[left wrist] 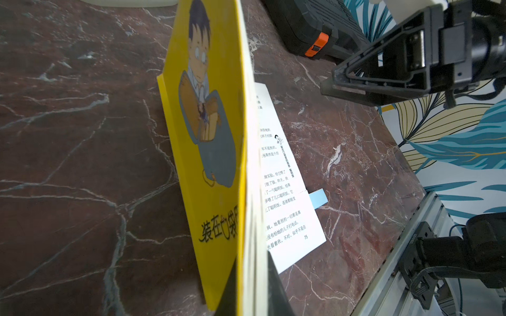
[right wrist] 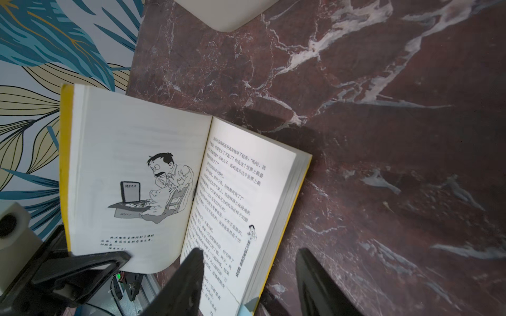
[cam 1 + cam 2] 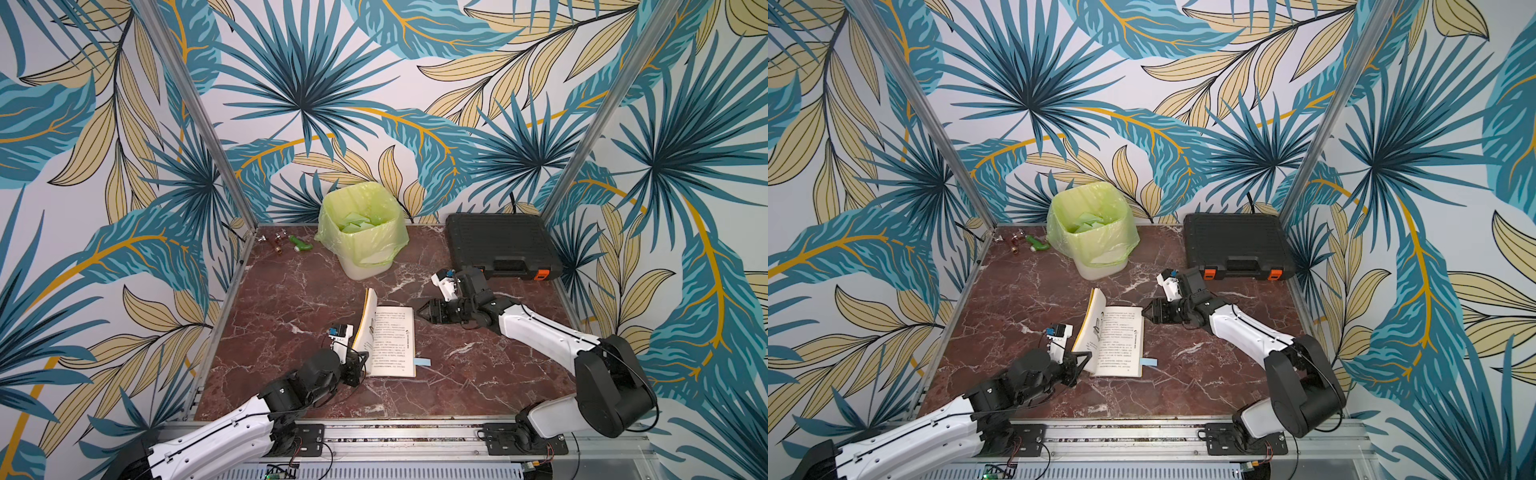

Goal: Peel off the used sticky note
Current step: Turn the page of the book at the center of the board.

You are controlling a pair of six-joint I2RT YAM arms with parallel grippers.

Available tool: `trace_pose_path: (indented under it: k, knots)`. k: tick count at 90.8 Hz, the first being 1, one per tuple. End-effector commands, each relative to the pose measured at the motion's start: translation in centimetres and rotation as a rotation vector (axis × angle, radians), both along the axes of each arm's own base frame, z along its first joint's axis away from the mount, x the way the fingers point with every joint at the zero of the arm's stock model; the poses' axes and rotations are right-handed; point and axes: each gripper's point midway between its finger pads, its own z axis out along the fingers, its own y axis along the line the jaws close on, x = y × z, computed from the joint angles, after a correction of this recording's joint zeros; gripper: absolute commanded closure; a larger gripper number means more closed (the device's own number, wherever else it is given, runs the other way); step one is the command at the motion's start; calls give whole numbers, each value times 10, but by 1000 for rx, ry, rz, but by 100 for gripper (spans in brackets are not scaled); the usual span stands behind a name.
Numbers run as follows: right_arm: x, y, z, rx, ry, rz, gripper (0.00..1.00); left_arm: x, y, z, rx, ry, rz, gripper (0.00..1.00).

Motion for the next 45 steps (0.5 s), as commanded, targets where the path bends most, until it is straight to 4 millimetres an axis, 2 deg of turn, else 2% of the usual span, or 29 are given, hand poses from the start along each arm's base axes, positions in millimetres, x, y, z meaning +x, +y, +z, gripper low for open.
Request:
trace_pose_path:
  k: [1,9,25,39,45]
  knots:
    - [-14,-13,-17,-33,61,-39,41,16,-2,53,-173,-117,76,100]
    - [-19,-12,-19,-3,87,-52,40,14,14,44,-191,-105,141,100]
    - [-22,-2,-22,73,124,-43,39,7,44,13,-264,-61,255,100]
    - [-21,4,-30,96,154,-34,39,-1,59,-5,-265,-34,296,100]
    - [-19,8,-31,112,158,-28,39,-2,58,-10,-246,-17,284,100]
